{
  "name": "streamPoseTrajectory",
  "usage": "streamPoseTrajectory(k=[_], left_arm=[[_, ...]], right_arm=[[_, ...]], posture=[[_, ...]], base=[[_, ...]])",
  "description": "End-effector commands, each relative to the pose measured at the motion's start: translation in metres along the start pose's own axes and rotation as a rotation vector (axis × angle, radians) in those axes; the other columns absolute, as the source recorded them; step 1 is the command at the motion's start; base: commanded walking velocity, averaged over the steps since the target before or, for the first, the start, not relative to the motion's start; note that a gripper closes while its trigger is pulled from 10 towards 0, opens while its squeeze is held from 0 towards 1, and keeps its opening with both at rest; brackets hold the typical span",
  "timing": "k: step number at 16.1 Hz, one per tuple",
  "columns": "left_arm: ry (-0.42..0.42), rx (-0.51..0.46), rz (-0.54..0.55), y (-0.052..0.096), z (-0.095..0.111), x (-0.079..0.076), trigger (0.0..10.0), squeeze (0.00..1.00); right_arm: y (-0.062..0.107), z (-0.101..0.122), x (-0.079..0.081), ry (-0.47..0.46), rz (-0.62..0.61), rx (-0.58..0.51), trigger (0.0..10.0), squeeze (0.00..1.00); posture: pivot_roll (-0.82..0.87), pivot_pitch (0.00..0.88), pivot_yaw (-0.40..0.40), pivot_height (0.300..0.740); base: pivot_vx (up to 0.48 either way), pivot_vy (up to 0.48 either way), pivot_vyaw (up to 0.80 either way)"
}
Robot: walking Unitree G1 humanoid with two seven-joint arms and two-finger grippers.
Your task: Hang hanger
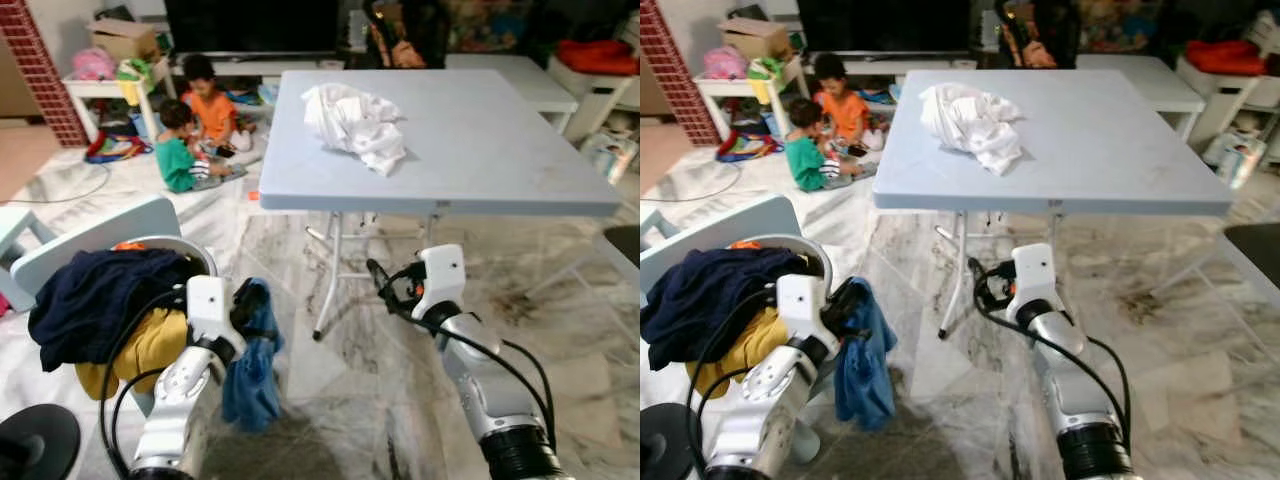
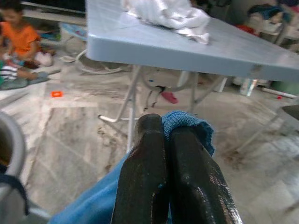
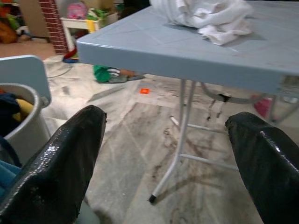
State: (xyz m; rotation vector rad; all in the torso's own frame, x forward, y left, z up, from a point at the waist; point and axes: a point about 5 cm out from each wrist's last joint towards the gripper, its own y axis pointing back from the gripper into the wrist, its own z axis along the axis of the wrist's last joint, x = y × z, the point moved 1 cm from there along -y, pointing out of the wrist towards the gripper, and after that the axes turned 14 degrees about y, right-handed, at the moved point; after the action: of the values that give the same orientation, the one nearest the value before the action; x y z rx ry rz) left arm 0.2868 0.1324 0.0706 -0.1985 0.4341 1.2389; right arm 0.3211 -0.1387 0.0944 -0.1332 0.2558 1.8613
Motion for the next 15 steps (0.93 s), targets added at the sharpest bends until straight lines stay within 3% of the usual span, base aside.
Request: streamPoseTrajectory(k=[1, 5, 15], left_arm=[[-0.019, -0.005, -0.008, -0.0025, 0.0020, 0.0002, 10.0, 0.00], [0.005, -0.016, -0.012, -0.0042, 0.0043, 0.0009, 10.0, 0.00], [-0.019, -0.013, 0.030, -0.0047, 0.0035, 0.0078, 10.0, 0.00]], right_arm=[[-0.0010, 0.0026, -0.0046, 0.000, -0.011, -0.001, 10.0, 0.00], [-0.0011, 0.0026, -0.0037, 0.000, -0.010, 0.001, 10.0, 0.00], [-0.0027, 0.0034, -0.0054, -0.007, -0.015, 0.006, 10.0, 0.00]], posture=[[-0.12, 0.000, 0.003, 0.736], [-0.12, 0.000, 0.008, 0.736], [-0.11, 0.000, 0.001, 0.736]], base=[[0.000, 0.000, -0.45], [0.000, 0.068, -0.80], [0.198, 0.405, -0.69]])
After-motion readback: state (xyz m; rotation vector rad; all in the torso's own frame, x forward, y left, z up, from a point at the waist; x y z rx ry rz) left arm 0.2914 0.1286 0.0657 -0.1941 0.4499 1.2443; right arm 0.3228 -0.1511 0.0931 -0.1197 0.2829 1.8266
